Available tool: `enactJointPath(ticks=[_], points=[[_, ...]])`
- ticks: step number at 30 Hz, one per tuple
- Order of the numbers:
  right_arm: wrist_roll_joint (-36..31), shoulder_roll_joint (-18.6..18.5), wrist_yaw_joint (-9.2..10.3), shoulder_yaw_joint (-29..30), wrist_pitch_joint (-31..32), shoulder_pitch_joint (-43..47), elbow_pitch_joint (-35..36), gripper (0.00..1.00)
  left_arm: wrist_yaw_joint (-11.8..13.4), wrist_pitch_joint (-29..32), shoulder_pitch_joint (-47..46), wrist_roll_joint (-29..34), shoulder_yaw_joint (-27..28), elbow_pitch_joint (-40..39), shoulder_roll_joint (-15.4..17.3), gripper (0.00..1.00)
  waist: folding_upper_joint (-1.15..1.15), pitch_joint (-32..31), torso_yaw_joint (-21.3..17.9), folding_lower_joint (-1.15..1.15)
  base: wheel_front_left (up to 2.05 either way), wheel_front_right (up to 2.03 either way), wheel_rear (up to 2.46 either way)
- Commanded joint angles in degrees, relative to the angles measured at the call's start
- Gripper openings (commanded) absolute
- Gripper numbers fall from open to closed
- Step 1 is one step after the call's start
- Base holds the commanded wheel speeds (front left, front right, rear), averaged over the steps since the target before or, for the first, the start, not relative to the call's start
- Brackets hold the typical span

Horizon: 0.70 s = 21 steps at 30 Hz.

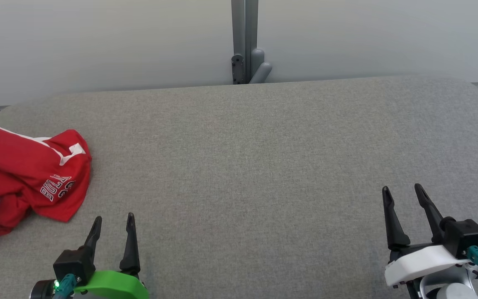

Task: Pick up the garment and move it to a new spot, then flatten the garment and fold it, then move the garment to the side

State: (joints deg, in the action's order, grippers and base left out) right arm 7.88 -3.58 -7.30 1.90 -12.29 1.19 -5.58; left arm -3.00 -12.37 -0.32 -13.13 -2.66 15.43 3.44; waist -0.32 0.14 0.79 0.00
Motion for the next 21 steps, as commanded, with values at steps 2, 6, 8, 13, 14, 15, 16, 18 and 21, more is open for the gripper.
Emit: enactJointPath(ticks=[2,6,8,13,14,15,16,18,21], points=[[-2.06,-0.07,-0.25,0.23,-0.85,0.88,0.39,1.00,0.21,-0.72,0.78,2.09,-0.03,-0.02,0.26,1.00,0.26,-0.01,0.08,0.00,0.00,0.00,0.00],[-3.92,-0.10,-0.26,0.23,-1.25,0.81,0.23,1.00,-0.18,-1.20,0.97,2.74,0.24,0.68,0.02,1.00,0.27,-0.04,0.11,0.00,0.00,0.00,0.00],[-4.67,-0.10,-0.22,0.28,-1.57,0.86,0.19,1.00,-0.42,-1.39,0.73,3.23,0.27,0.85,-0.08,1.00,0.28,-0.03,0.12,0.00,0.00,0.00,0.00],[-6.30,-0.05,-0.23,0.31,-1.94,1.09,0.25,1.00,-0.52,-1.91,0.60,4.86,0.18,1.05,-0.23,1.00,0.29,0.02,0.13,0.00,0.00,0.00,0.00],[-6.73,-0.03,-0.23,0.31,-2.03,1.13,0.31,1.00,-0.58,-1.90,0.56,5.21,0.16,1.08,-0.25,1.00,0.29,0.04,0.15,0.00,0.00,0.00,0.00],[-7.13,-0.01,-0.23,0.31,-2.17,1.20,0.35,1.00,-0.62,-2.04,0.54,5.55,0.14,1.12,-0.27,1.00,0.29,0.05,0.16,0.00,0.00,0.00,0.00],[-7.56,0.00,-0.24,0.30,-2.27,1.27,0.38,1.00,-0.67,-2.12,0.50,5.95,0.07,1.16,-0.29,1.00,0.30,0.05,0.18,0.00,0.00,0.00,0.00],[-8.22,0.02,-0.24,0.29,-2.49,1.36,0.41,1.00,-0.67,-2.41,0.48,6.68,0.00,1.22,-0.34,1.00,0.30,0.04,0.21,0.00,0.00,0.00,0.00],[-9.34,0.04,-0.20,0.23,-2.73,1.59,0.45,1.00,-0.72,-2.62,0.58,7.93,-0.04,1.30,-0.39,1.00,0.31,0.02,0.26,0.00,0.00,0.00,0.00]])
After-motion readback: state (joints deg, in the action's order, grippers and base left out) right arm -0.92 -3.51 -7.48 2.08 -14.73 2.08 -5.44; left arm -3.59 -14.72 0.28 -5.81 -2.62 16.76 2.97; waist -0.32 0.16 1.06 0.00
